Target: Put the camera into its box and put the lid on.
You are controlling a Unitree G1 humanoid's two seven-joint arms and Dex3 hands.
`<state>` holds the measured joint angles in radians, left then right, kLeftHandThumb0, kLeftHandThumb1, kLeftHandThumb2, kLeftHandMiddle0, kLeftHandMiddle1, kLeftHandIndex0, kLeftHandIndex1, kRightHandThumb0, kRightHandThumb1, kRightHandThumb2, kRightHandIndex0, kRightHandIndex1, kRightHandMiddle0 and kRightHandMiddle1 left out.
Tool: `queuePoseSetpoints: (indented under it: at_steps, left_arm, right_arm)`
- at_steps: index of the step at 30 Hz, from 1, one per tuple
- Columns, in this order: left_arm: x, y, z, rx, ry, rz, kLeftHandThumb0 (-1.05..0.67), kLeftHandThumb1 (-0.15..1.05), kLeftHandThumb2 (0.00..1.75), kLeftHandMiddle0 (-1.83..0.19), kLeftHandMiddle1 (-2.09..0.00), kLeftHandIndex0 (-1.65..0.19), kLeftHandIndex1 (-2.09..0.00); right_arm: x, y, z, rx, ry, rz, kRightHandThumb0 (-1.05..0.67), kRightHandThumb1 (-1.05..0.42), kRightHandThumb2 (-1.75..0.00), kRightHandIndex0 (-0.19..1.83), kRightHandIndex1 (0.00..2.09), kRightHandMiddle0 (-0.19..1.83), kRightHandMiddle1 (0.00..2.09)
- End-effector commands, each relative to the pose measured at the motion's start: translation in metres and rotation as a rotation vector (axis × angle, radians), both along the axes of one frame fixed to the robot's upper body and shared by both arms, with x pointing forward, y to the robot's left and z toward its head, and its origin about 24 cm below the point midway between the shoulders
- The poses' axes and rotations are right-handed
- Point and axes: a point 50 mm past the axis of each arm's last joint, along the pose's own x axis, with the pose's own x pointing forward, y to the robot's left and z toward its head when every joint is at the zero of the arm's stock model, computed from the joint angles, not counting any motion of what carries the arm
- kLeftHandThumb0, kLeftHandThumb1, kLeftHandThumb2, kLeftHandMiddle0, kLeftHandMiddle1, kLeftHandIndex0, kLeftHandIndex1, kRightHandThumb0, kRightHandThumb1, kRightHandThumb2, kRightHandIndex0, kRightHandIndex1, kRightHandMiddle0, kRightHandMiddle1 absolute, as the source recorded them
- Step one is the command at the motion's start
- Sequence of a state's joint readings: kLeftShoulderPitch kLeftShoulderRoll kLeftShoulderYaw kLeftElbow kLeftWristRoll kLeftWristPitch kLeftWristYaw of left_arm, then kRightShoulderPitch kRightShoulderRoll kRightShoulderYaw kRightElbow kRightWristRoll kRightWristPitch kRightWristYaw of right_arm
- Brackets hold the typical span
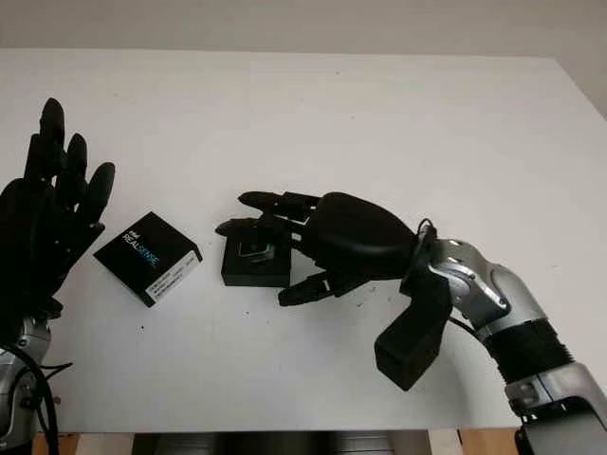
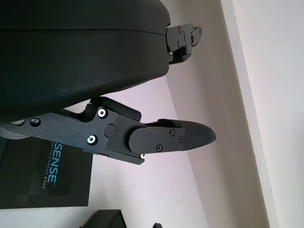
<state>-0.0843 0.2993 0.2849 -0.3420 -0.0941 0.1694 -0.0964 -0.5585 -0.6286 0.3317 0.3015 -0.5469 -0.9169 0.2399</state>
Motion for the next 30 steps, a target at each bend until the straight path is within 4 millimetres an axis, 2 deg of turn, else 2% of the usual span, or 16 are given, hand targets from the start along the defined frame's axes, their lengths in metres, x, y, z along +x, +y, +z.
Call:
queuePoseSetpoints:
  at_steps: [1, 14, 21, 30]
  left_arm:
    - [-0.002, -0.001, 0.004, 0.007, -0.021, -0.001, -0.57, 1.05, 0.4, 0.16, -0.05, 0.19, -0.01]
    - [-0.004, -0.001, 0.004, 0.005, -0.017, 0.001, -0.58, 1.05, 0.39, 0.16, -0.05, 0.19, -0.02]
    - [-0.004, -0.001, 0.005, 0.019, -0.02, -0.002, -0.56, 1.05, 0.42, 0.16, -0.05, 0.19, 0.0]
    - [-0.005, 0.0, 0.005, 0.019, -0.023, 0.0, -0.56, 1.05, 0.43, 0.17, -0.05, 0.19, 0.0]
  right_arm:
    - [-0.003, 0.004, 0.001, -0.005, -0.011, 0.032, -0.69, -1.05, -0.48, 0.05, 0.0, -0.07, 0.35]
    - [-0.01, -0.005, -0.009, -0.193, 0.003, 0.054, -0.71, -1.05, -0.47, 0.03, 0.02, -0.08, 0.33]
    - [-0.017, -0.01, -0.027, -0.32, 0.066, 0.04, -0.74, -1.05, -0.5, 0.02, 0.03, -0.07, 0.26]
    - [-0.023, -0.014, -0.049, -0.402, 0.144, 0.037, -0.75, -1.05, -0.55, 0.03, 0.05, -0.04, 0.17]
